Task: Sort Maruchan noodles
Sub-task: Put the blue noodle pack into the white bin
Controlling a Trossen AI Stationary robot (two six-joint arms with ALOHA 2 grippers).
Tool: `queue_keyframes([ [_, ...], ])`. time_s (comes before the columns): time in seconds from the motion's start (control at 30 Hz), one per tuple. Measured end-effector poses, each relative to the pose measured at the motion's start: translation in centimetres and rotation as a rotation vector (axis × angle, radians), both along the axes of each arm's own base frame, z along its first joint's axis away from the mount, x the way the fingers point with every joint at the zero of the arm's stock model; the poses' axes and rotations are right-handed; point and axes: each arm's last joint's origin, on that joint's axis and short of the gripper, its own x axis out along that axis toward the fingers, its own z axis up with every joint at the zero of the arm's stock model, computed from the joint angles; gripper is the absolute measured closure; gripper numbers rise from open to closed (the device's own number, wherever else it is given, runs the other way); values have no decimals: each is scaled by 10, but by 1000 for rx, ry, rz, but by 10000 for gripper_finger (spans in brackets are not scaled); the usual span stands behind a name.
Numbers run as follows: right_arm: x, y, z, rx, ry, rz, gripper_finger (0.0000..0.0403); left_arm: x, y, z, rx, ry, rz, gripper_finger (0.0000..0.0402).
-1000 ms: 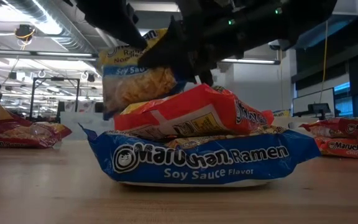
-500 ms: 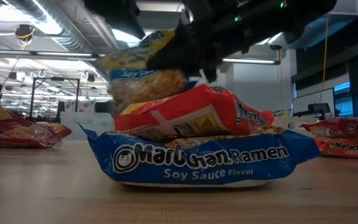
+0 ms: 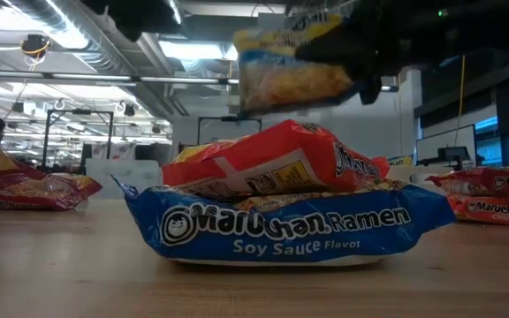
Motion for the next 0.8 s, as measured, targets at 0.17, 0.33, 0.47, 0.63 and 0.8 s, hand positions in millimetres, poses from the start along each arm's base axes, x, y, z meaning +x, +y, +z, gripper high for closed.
queue_keyframes([
  [0.17, -1, 6, 5, -62, -18, 33, 308, 5, 9, -12, -86, -72, 22, 251],
  [0.33, 2, 6, 12, -115, -49, 36, 307, 21, 16, -18, -141, -95, -20, 211],
  [0.47, 4, 6, 18, -143, -87, 48, 307, 36, 15, -30, -179, -90, -49, 194],
  [0.63, 7, 5, 25, -165, -122, 48, 307, 53, 10, -38, -199, -163, -57, 192],
  [0.8, 8, 6, 28, -156, -152, 74, 306, 62, 8, -40, -212, -229, -59, 191],
])
